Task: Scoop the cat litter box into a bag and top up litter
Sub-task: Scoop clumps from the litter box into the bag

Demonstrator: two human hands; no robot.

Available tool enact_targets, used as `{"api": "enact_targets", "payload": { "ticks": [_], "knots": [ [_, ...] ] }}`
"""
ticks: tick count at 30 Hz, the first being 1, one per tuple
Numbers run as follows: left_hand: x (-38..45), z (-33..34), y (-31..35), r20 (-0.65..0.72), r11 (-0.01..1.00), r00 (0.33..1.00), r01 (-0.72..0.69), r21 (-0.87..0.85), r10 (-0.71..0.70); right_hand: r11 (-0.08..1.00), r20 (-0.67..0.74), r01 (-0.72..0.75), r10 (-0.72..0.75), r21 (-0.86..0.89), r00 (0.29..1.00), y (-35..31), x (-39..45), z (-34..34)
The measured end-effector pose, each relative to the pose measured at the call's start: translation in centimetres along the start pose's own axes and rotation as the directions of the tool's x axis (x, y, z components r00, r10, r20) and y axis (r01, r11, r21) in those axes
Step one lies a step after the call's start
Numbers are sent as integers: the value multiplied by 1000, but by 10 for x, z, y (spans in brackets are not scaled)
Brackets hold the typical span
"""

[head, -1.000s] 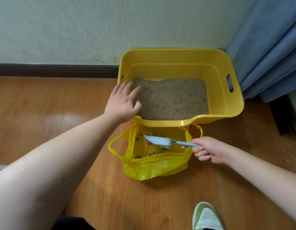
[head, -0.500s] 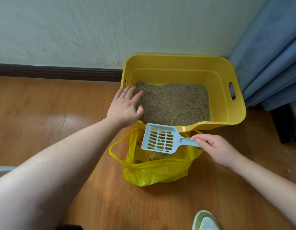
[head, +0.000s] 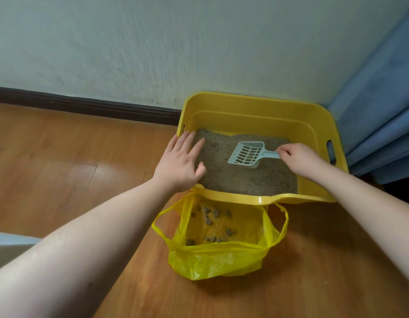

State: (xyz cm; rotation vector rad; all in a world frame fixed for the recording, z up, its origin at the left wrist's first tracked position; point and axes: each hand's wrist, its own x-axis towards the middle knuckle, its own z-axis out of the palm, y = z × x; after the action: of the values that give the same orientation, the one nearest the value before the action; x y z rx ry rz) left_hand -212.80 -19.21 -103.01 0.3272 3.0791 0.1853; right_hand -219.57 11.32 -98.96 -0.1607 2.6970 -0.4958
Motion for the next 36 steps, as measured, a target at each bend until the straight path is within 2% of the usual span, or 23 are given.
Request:
{"api": "enact_targets", "payload": {
  "ticks": [5,12,20,25,29,31,36],
  "knots": [
    [-2,3,0,-38,1000,999,-2,4,2,998,2,-12,12,-55,1000,-9,41,13],
    [-2,3,-1,-54,993,997,55,-102,-60,989,101,6,9,-148,995,-25,81,9],
    [-1,1,0,-32,997,999,35,-64,-37,992,178,95,-80,-81,981,-41,112,37],
    [1,2,-1,-27,998,999,32,-56,-33,996,156,51,-63,79,986,-39,122,70],
    [1,2,-1,-22,999,999,29,-43,-30,942,149,-129,86,308,985,-35,124,89],
    [1,1,-1,-14,999,1000,25,-39,-26,903,157,-171,118,394,981,-34,125,92],
    [1,1,-1,-9,999,1000,23,-37,-23,869,160,-162,96,467,982,-25,117,91]
  ]
}}
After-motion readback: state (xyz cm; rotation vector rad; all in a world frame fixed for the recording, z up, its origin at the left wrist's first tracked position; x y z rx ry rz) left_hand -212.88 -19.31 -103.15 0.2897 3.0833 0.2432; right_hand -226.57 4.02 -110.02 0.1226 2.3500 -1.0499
